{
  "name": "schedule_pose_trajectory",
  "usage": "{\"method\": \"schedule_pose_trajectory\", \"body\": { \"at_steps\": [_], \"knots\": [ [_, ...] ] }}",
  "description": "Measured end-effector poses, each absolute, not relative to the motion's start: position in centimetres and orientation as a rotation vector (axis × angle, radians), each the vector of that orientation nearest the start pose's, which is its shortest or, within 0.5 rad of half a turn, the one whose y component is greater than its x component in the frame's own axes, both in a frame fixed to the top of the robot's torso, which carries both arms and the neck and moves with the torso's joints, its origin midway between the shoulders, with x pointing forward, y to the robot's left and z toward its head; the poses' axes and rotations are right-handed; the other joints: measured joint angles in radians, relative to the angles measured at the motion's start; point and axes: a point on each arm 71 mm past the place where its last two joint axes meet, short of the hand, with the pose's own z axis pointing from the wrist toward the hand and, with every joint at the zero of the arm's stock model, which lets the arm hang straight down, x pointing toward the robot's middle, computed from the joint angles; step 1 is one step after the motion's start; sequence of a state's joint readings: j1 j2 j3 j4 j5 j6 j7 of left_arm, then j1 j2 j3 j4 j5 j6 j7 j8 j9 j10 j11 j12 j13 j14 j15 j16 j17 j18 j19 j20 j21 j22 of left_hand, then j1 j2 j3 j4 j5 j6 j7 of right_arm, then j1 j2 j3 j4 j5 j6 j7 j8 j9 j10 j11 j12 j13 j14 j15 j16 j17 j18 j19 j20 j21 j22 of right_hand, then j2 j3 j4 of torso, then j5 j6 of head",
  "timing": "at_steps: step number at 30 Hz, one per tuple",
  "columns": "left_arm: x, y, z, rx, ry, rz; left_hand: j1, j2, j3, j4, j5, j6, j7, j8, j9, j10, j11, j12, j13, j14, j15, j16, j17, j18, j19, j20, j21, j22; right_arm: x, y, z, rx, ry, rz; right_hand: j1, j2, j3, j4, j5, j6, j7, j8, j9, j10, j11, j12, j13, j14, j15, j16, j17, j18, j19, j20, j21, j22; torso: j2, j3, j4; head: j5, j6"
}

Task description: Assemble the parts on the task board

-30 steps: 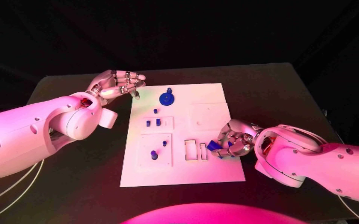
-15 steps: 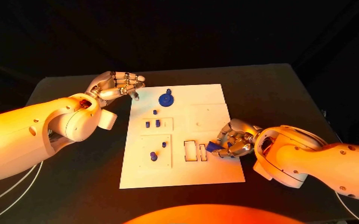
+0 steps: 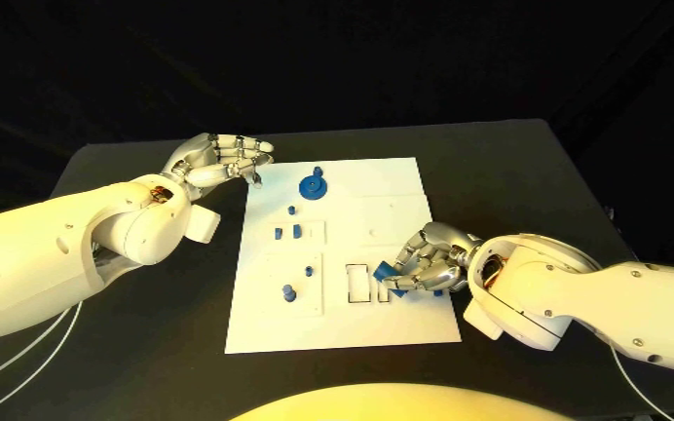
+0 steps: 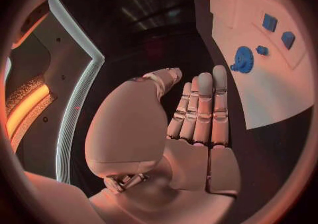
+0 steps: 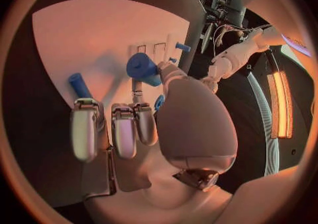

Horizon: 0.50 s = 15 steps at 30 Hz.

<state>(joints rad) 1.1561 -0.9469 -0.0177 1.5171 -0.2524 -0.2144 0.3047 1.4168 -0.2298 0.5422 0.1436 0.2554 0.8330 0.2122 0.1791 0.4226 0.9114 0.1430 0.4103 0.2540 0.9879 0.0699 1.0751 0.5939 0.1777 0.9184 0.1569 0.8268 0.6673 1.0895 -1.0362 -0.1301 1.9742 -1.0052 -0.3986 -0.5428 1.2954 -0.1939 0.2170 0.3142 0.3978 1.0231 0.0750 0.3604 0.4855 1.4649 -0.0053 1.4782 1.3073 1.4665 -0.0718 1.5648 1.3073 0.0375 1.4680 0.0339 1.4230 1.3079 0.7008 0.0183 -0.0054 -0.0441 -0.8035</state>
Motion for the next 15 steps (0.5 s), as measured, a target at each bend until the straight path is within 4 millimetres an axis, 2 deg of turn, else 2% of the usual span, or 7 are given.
{"method": "schedule_pose_trajectory", "body": {
  "at_steps": [2, 4, 6, 7, 9, 15],
  "knots": [
    [48.0, 25.4, -19.2, -0.925, 1.577, -1.416, 0.0, 0.0, 0.0, 0.0, 0.0, 0.0, 0.0, 0.0, 0.0, 0.0, 0.0, 0.0, 0.0, 0.0, 0.0, 0.0, 0.0, 0.0, 0.0, 0.0, 0.0, 0.0, 35.6, -18.8, -24.5, 0.521, 2.176, 0.647, -0.018, -0.001, 0.002, -0.001, -0.01, 0.001, 0.001, 0.0, 0.0, 0.0, 0.0, 0.0, 0.0, 0.0, 0.0, 0.0, 0.0, 0.0, 0.0, 0.0, 0.0, 0.0, 0.0, 0.0001, -0.0002, 0.0, 0.0],
    [48.0, 25.4, -19.2, -0.925, 1.577, -1.416, 0.0, 0.0, 0.0, 0.0, 0.0, 0.0, 0.0, 0.0, 0.0, 0.0, 0.0, 0.0, 0.0, 0.0, 0.0, 0.0, 0.0, 0.0, 0.0, 0.0, 0.0, 0.0, 35.5, -18.4, -24.8, 0.524, 2.185, 0.653, -0.043, -0.001, 0.021, -0.018, -0.027, 0.001, 0.001, 0.0, 0.0, 0.0, 0.0, 0.0, 0.0, 0.0, 0.0, 0.0, 0.0, 0.0, 0.0, 0.0, 0.0, 0.0, 0.001, 0.0002, -0.0003, 0.001, 0.0],
    [48.0, 25.4, -19.2, -0.925, 1.577, -1.416, 0.0, 0.0, 0.0, 0.0, 0.0, 0.0, 0.0, 0.0, 0.0, 0.0, 0.0, 0.0, 0.0, 0.0, 0.0, 0.0, 0.0, 0.0, 0.0, 0.0, 0.0, 0.0, 35.5, -18.0, -25.1, 0.526, 2.192, 0.66, -0.078, -0.007, 0.019, -0.02, -0.017, 0.002, 0.001, 0.035, 0.002, 0.0, 0.0, -0.004, 0.0, 0.0, 0.0, 0.0, 0.0, 0.0, 0.0, 0.0, 0.0, 0.0, 0.001, 0.0007, -0.0003, 0.002, 0.0],
    [48.0, 25.4, -19.3, -0.925, 1.577, -1.416, 0.0, 0.0, 0.0, 0.0, 0.0, 0.0, 0.0, 0.0, 0.0, 0.0, 0.0, 0.0, 0.0, 0.0, 0.0, 0.0, 0.0, 0.0, 0.0, 0.0, 0.0, 0.0, 35.5, -17.8, -25.1, 0.527, 2.193, 0.663, -0.088, -0.01, 0.014, -0.024, -0.012, 0.003, 0.003, 0.044, 0.004, 0.0, 0.0, -0.005, 0.0, 0.0, 0.0, 0.0, 0.0, 0.0, 0.0, 0.0, 0.0, 0.0, 0.001, 0.0008, -0.0003, 0.003, 0.0],
    [48.0, 25.4, -19.2, -0.925, 1.577, -1.417, 0.0, 0.0, 0.0, 0.0, 0.0, 0.0, 0.0, 0.0, 0.0, 0.0, 0.0, 0.0, 0.0, 0.0, 0.0, 0.0, 0.0, 0.0, 0.0, 0.0, 0.0, 0.0, 35.5, -17.5, -25.3, 0.527, 2.195, 0.667, -0.105, -0.01, 0.001, -0.025, -0.012, 0.009, 0.004, 0.054, 0.031, 0.0, 0.0, -0.005, 0.0, 0.0, 0.0, 0.0, 0.0, 0.0, 0.0, 0.0, 0.0, 0.0, 0.001, 0.0012, -0.0001, 0.003, -0.001],
    [48.0, 25.4, -19.2, -0.925, 1.578, -1.417, 0.0, 0.0, 0.0, 0.0, 0.0, 0.0, 0.0, 0.0, 0.0, 0.0, 0.0, 0.0, 0.0, 0.0, 0.0, 0.0, 0.0, 0.0, 0.0, 0.0, 0.0, 0.0, 35.6, -16.9, -25.5, 0.529, 2.193, 0.672, -0.118, -0.005, -0.01, -0.023, -0.029, 0.012, -0.006, 0.056, 0.031, 0.0, 0.0, -0.005, 0.001, 0.0, 0.0, 0.0, 0.001, 0.0, 0.0, 0.0, 0.0, 0.0, 0.001, 0.0006, 0.0001, 0.003, -0.002]
  ]
}}
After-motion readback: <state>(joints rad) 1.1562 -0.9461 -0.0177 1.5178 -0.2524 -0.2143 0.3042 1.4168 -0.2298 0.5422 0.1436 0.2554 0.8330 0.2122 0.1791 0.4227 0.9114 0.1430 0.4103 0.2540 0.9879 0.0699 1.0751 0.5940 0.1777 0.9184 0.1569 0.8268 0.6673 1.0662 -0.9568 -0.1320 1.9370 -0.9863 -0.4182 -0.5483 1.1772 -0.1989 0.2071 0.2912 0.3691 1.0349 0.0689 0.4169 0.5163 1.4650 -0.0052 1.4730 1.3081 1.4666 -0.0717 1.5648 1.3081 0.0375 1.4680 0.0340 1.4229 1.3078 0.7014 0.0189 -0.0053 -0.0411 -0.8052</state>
